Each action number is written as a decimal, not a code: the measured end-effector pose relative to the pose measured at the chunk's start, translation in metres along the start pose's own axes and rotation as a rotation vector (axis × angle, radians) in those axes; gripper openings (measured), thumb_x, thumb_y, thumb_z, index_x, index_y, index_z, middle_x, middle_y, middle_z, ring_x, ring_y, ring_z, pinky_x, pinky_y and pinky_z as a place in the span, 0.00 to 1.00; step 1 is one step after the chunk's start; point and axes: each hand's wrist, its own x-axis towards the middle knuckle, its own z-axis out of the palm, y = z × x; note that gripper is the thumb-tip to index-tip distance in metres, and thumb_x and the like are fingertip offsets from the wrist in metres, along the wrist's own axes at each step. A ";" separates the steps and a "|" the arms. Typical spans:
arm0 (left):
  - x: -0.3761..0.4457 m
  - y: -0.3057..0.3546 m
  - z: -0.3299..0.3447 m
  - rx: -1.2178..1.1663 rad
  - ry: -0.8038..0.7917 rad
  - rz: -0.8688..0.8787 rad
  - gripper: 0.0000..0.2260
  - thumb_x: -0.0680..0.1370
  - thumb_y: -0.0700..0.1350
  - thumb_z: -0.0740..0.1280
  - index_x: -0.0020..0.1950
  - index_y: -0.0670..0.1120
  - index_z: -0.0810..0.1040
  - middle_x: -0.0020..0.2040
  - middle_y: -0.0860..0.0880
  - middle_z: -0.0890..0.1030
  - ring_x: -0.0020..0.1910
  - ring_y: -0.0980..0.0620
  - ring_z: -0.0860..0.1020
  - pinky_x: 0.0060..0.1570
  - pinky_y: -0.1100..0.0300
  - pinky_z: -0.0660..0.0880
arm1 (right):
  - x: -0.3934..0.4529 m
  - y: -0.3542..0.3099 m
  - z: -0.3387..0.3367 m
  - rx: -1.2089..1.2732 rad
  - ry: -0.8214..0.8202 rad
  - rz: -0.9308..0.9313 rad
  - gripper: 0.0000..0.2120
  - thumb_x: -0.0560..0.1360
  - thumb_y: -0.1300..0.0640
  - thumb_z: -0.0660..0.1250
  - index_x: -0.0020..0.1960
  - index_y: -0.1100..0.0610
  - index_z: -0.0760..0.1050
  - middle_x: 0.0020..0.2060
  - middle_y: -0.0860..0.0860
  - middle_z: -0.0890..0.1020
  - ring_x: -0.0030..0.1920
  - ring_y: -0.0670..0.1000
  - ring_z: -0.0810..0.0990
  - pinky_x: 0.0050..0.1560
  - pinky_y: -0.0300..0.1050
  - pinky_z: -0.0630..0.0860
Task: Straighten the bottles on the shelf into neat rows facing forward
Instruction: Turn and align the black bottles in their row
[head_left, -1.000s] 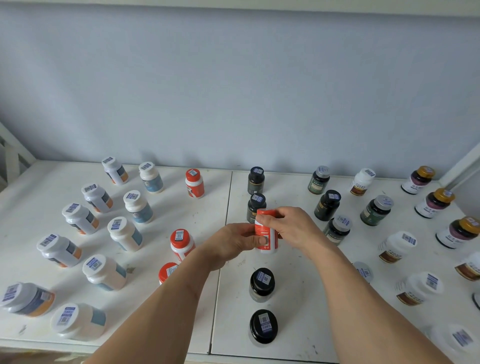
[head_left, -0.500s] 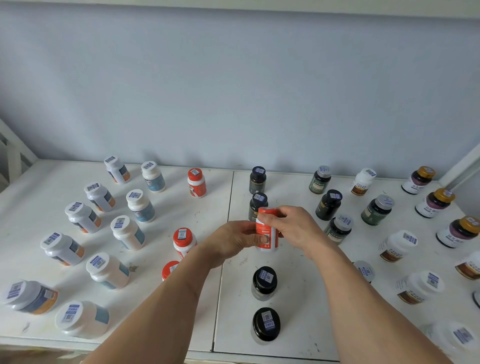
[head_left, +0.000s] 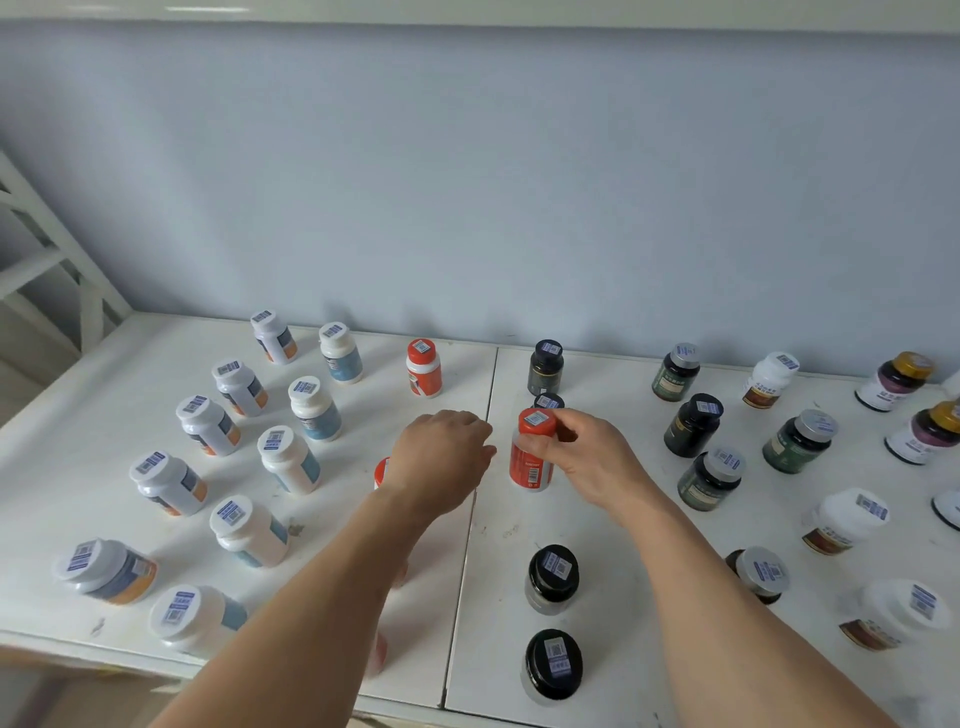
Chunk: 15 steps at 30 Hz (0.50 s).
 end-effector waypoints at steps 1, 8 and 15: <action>-0.001 -0.006 0.002 0.011 0.027 -0.005 0.14 0.81 0.53 0.59 0.60 0.49 0.78 0.56 0.51 0.81 0.55 0.49 0.78 0.52 0.56 0.74 | 0.002 -0.002 0.003 -0.007 0.004 -0.005 0.20 0.73 0.43 0.72 0.62 0.48 0.77 0.54 0.45 0.81 0.54 0.46 0.78 0.50 0.38 0.71; -0.001 -0.050 0.003 -0.014 0.096 -0.062 0.14 0.81 0.52 0.59 0.56 0.48 0.80 0.53 0.50 0.83 0.51 0.48 0.80 0.49 0.54 0.78 | 0.020 -0.022 0.035 -0.061 0.018 0.010 0.24 0.73 0.43 0.72 0.66 0.48 0.76 0.57 0.45 0.80 0.58 0.48 0.78 0.62 0.47 0.75; 0.003 -0.101 -0.002 -0.036 0.087 0.000 0.15 0.82 0.53 0.57 0.59 0.48 0.79 0.55 0.50 0.82 0.53 0.49 0.79 0.51 0.55 0.77 | 0.037 -0.055 0.078 -0.091 0.075 0.072 0.25 0.74 0.44 0.71 0.68 0.50 0.73 0.59 0.46 0.79 0.60 0.48 0.76 0.63 0.48 0.72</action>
